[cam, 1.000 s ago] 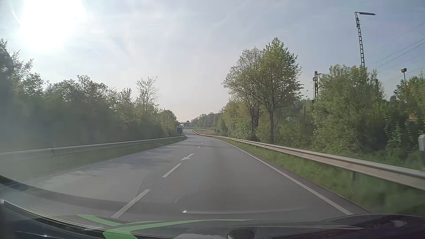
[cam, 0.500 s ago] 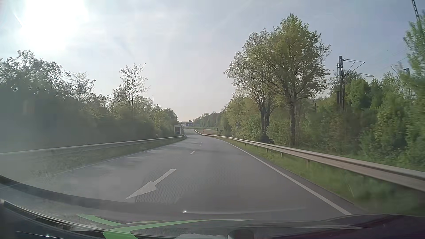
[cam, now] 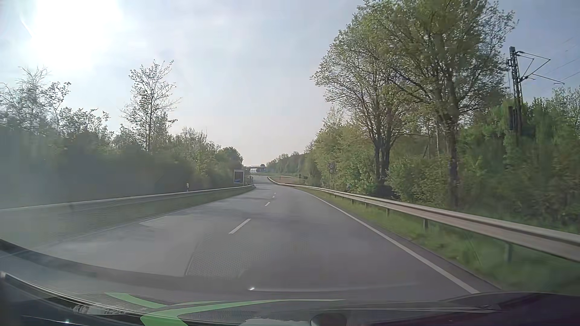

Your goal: Follow the waypoints while adhering to traffic rules and regulations

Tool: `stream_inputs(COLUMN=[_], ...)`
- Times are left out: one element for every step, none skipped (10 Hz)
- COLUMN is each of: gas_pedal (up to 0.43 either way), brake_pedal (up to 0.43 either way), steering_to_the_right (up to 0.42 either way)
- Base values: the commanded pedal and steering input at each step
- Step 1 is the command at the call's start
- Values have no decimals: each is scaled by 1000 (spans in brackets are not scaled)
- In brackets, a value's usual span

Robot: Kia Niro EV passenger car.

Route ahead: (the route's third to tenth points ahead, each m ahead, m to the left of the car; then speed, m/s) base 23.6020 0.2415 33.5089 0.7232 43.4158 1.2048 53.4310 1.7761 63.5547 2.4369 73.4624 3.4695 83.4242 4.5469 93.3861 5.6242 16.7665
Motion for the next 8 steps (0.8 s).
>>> stream_inputs(gas_pedal=[0, 0, 0, 0, 0, 0, 0, 0], brake_pedal=[0, 0, 0, 0, 0, 0, 0, 0], steering_to_the_right=[-4, -4, -4, -4, -4, -4, -4, -4])
